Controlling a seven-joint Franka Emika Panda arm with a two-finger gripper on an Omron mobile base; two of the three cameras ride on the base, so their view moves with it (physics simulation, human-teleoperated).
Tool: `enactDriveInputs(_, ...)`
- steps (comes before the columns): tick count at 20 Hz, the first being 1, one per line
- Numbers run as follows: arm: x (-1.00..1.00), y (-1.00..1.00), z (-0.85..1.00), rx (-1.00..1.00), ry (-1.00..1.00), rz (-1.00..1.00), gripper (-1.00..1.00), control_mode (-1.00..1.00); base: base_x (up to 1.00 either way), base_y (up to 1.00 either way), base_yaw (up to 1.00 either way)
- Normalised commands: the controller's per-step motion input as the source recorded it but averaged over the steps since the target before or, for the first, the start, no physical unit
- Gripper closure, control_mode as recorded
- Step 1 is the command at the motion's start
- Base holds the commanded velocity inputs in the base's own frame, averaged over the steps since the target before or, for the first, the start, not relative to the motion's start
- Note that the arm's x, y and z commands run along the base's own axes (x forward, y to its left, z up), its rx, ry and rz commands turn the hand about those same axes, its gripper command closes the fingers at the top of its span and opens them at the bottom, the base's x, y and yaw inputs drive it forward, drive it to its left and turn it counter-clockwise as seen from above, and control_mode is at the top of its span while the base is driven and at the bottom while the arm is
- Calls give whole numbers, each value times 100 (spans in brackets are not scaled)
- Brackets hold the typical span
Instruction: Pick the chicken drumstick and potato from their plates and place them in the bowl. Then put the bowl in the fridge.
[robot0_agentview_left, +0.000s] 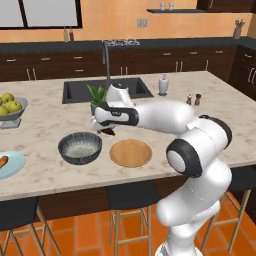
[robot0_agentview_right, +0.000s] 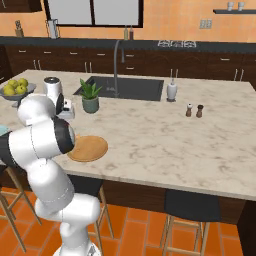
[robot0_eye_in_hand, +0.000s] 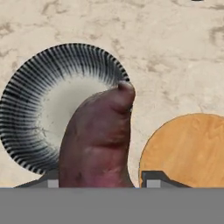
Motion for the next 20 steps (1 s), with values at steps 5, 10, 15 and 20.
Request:
enactDriveInputs(5,18,100,-31,1,0,3,100,-100,0,0,0)
enactDriveInputs(10,11,71,-46,-5,3,0,100,-100,0,0,0)
enactDriveInputs(15,5,3,-52,-4,0,0,100,-100,0,0,0)
enactDriveInputs(20,0,0,-54,0,0,0,100,-100,0,0,0)
